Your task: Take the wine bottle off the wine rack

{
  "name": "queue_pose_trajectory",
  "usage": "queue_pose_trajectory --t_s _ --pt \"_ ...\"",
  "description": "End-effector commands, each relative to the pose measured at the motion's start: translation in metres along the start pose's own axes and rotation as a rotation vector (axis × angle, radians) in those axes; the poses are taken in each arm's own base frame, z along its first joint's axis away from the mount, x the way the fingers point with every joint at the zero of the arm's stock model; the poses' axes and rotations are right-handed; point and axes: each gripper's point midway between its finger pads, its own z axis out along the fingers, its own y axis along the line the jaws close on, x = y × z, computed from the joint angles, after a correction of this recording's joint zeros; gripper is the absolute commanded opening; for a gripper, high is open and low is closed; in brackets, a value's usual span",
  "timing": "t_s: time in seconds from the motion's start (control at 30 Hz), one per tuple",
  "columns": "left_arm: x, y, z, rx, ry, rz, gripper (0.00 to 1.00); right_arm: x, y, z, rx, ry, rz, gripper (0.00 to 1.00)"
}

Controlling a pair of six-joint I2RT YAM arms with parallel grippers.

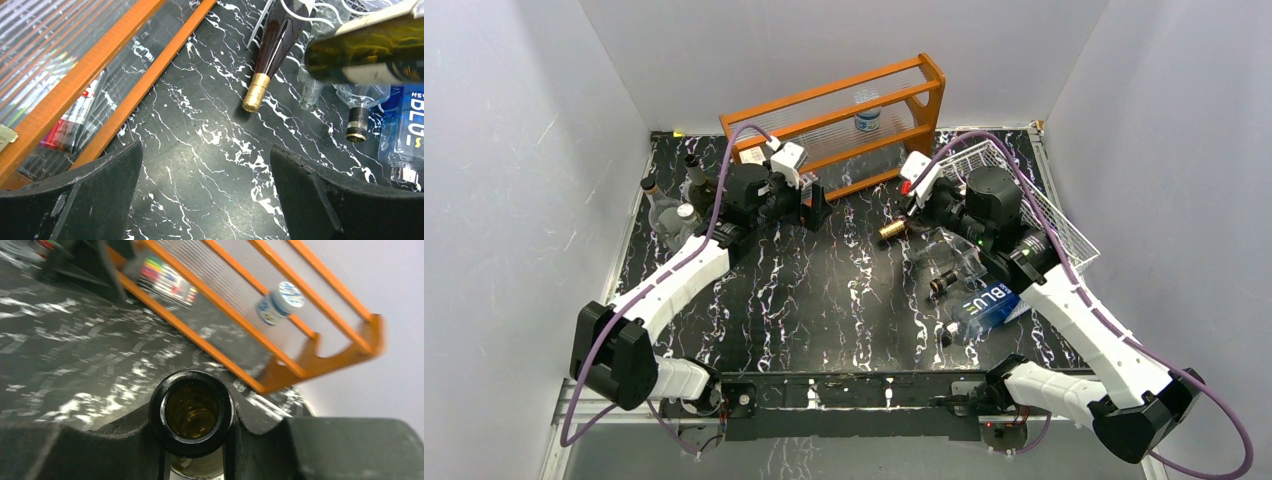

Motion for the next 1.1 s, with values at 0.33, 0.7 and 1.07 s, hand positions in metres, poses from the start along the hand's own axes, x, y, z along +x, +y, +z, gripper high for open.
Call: queue_pose_trajectory --t_s 0.33,0.7,1.07 --pt "-0.017 0.007 -0.052 -0.194 -0.001 -0.141 0.98 -0.077 0.05 0.005 -0.252 -0.418 0.431 0.0" --pt "0.008 -0.093 -0.103 0.29 0.13 -0.324 0.98 -0.038 0.086 0.028 -0.319 -0.352 0.499 0.0" --pt "-0.004 -0.118 -0.11 0.365 0.096 -0.275 0.98 -0.03 0.115 0.029 -0.39 -0.305 0.493 0.43"
